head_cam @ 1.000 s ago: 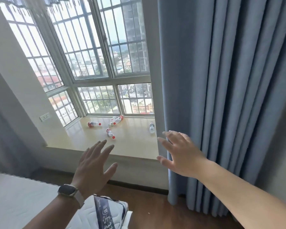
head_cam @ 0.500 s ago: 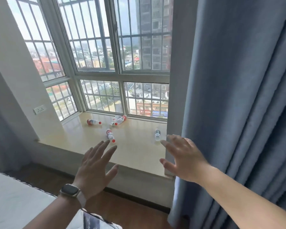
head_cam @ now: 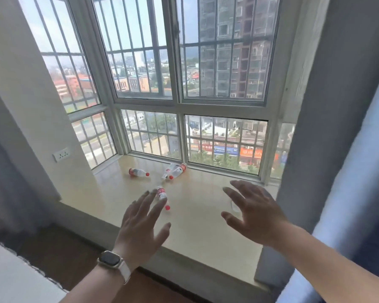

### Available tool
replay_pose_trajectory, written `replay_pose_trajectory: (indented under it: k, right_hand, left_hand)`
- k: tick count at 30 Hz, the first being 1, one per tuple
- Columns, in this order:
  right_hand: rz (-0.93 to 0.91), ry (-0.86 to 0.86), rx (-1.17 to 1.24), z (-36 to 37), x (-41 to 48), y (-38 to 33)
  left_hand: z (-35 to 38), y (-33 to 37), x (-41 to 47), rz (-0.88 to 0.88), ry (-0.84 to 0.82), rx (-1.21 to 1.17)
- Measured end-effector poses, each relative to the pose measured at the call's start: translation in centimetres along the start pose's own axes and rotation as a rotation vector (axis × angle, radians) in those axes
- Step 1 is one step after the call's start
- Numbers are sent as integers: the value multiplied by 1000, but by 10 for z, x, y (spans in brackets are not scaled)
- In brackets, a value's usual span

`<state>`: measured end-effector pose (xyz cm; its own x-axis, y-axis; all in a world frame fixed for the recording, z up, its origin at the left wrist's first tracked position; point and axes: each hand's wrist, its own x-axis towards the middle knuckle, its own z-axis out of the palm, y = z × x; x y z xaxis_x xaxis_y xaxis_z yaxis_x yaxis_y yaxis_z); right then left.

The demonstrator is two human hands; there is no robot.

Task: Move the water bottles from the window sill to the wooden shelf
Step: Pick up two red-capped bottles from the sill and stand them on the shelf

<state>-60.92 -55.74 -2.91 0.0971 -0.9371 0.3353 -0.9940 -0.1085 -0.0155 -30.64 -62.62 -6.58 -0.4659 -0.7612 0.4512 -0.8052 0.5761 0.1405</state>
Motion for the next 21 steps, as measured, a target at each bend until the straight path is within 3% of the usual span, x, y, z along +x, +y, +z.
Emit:
replay_pose_trajectory:
  k: [12,21]
  right_hand:
    - [-45,-45,152,73,143,51]
    - [-213,-34,324,123,236,25]
  left_hand:
    - [77,-54,98,-93,-70,122]
    - [79,-81,150,-264,-109,267]
